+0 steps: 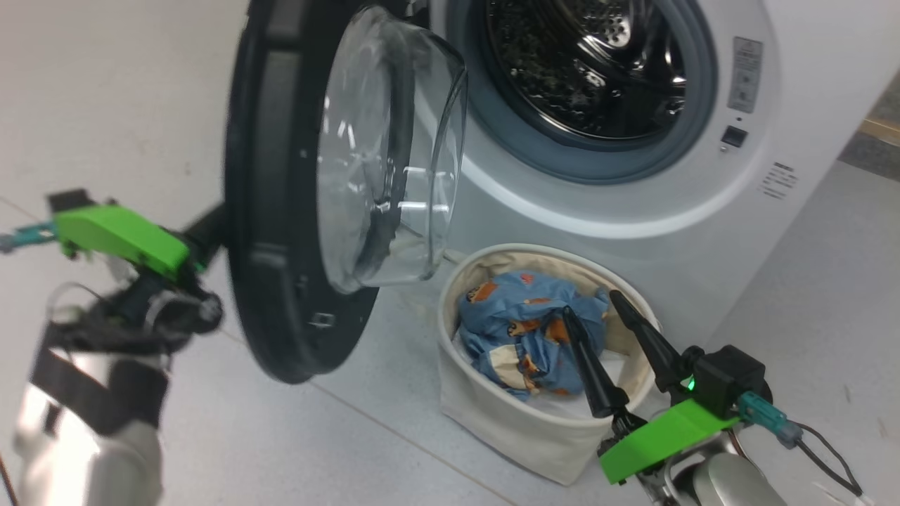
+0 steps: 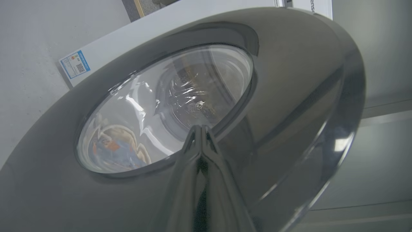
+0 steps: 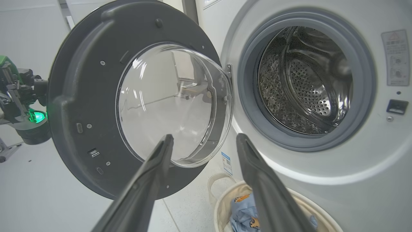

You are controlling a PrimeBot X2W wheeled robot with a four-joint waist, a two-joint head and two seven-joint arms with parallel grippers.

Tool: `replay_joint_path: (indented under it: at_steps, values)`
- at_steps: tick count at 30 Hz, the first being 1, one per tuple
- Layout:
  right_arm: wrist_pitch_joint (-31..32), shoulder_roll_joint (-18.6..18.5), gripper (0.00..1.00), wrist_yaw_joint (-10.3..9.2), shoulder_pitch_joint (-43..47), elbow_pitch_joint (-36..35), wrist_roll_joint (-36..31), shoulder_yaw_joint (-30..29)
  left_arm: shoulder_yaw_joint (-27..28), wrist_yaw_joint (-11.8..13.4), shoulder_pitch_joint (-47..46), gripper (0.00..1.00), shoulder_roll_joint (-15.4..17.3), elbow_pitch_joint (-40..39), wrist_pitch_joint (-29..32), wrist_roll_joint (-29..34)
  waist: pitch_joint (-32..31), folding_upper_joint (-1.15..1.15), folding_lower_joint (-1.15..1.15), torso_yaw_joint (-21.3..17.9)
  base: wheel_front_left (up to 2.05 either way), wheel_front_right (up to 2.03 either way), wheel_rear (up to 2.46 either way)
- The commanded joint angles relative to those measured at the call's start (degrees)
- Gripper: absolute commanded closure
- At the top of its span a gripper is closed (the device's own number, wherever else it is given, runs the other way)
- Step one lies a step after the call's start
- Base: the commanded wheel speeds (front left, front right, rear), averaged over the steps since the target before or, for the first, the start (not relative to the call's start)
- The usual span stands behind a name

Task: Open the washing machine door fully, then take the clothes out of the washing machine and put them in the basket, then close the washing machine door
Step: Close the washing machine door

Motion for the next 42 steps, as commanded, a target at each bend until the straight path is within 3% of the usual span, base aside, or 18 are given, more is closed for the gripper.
replay_joint_path:
  at_steps: [1,5,6,11,22,29,36,37,38,42]
  values:
    - [-0.69,0.65,0.0,0.26,-0.49,-2.18,-0.54,0.22,-0.11,-0.61,2.04,1.0,0.77,-5.94,0.47,0.69,-0.06,0.0,0.0,-1.7,0.0,0.0,0.0]
    - [-0.81,0.9,0.0,0.26,-0.13,-2.86,-1.31,-1.06,-1.6,-0.29,10.53,1.0,-2.09,-17.94,-1.34,1.67,0.38,0.0,0.0,-5.12,0.0,0.0,0.0]
    - [-0.81,0.9,0.0,0.26,-0.13,-2.86,-1.31,-1.06,-1.6,-0.29,10.53,1.0,-2.09,-17.94,-1.34,1.67,0.38,0.0,0.0,-5.12,0.0,0.0,0.0]
    - [-0.65,1.24,0.0,0.26,0.1,-3.68,-2.11,-1.88,-4.35,1.04,19.35,1.0,-4.58,-30.18,-7.11,5.95,1.12,0.0,0.0,-10.45,0.0,0.0,0.0]
    - [-0.37,1.77,0.0,0.26,-0.3,-4.21,-2.39,-1.78,-8.72,1.8,22.45,1.0,-6.31,-34.86,-17.95,8.52,2.55,0.0,0.0,-22.38,0.0,0.0,0.0]
    - [-0.94,2.19,0.0,0.26,-0.8,-3.54,-2.01,-1.71,-9.24,1.69,22.16,1.0,-6.23,-35.16,-21.41,9.31,3.08,0.0,0.0,-23.77,0.0,0.0,0.0]
    - [-1.37,2.36,0.0,0.26,-0.97,-3.38,-2.21,-1.95,-9.24,1.92,26.26,1.0,-2.96,-37.76,-22.67,13.08,3.3,0.0,0.0,-22.87,0.0,0.0,0.0]
    - [-1.41,2.36,0.0,0.26,-0.95,-3.39,-2.24,-1.99,-9.21,1.94,26.95,0.43,-2.4,-38.27,-23.08,13.88,3.34,0.0,0.0,-22.65,0.0,0.0,0.0]
    - [-1.44,2.36,0.0,0.26,-0.95,-3.38,-2.27,-2.0,-9.5,1.92,27.65,0.0,-1.72,-38.74,-23.3,14.94,3.34,0.0,0.0,-22.47,0.0,0.0,0.0]
    - [-1.54,2.38,0.0,0.26,-1.11,-3.53,-2.43,-1.87,-11.38,0.7,30.11,0.0,1.78,-41.33,-25.55,20.68,3.54,0.0,0.0,-21.89,0.0,0.0,0.0]
